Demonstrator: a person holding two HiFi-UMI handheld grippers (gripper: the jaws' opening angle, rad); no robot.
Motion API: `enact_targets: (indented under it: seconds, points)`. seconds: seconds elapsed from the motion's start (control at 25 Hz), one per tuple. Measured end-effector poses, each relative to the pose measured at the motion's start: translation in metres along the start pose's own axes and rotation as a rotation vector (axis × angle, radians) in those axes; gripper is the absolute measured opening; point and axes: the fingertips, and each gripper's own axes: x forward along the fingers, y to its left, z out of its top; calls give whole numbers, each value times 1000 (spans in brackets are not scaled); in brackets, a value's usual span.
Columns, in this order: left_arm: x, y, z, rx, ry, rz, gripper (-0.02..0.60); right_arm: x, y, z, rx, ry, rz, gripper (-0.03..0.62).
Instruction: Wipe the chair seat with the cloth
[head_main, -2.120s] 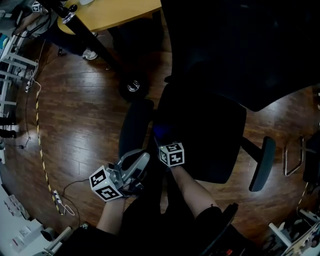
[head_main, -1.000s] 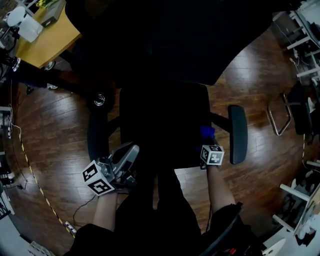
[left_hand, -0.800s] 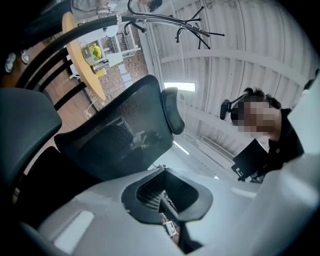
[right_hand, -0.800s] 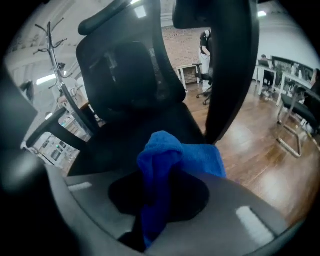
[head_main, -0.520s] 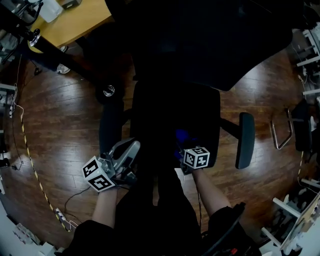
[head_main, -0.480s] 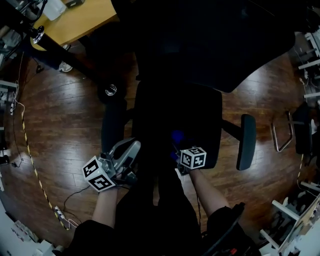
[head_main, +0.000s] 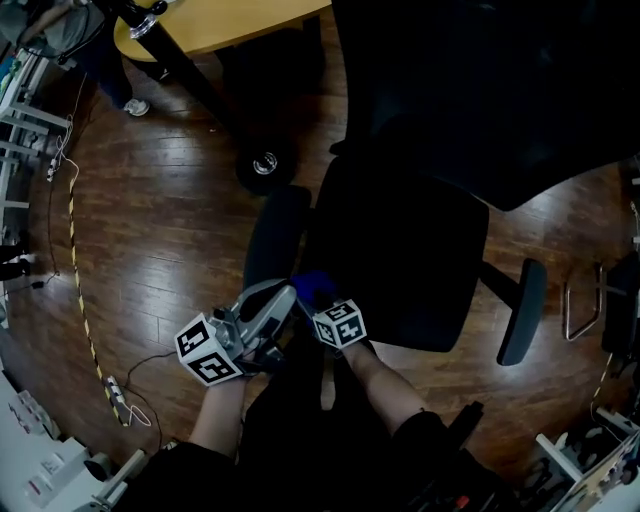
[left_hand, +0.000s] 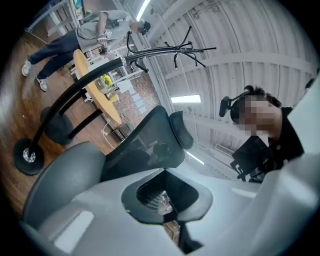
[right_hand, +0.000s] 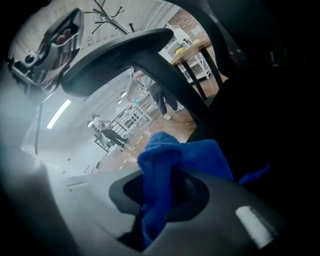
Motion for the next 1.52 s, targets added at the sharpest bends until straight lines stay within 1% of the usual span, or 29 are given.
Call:
enact_targets:
  seconds: [0.16,0.28,0.4,0.56,0.64,0.72,0.84,0.96,1.12,1.2,1.28,1.36,1.44,1.52]
  points:
    - [-2,2,1,-5,10,7,0,-13,-8,-9,-52,-35,-52,61]
    - [9,-2,-6,-11,36,-18,0,-41,-37,-22,-19,-52,-130,61]
    - [27,-6,-17,-20,85,-59,0,-87,-82,-43,67,-85,-245,61]
    - [59,-14,-30,-32,156,-136,0,-178,-146,-68,190,-136,-450,61]
    - [75,-17,-40,-37,186,-163,0,-226,-174,-80,228,-160,-541,61]
    - [91,-24,-51,-44,211,-190,0,-268,-192,-92,252,-186,-606,61]
    - [109,-40,-67,-51,248,-235,0,-303,-202,-106,265,-225,-647,61]
    - [119,-48,-74,-45,278,-259,0,-308,-206,-107,295,-258,-676,61]
    - [118,-52,-71,-38,271,-258,0,-311,-208,-106,370,-279,-685,61]
    - [116,-61,-61,-40,249,-260,0,-318,-194,-87,390,-346,-657,61]
    - [113,-73,-43,-34,228,-267,0,-321,-164,-45,357,-436,-581,61]
    - [109,-88,-24,-20,213,-279,0,-324,-125,8,295,-534,-485,61]
    - [111,-106,-10,-6,194,-301,0,-343,-87,67,234,-653,-402,61]
    - [116,-126,2,7,173,-330,0,-375,-49,122,182,-778,-330,61]
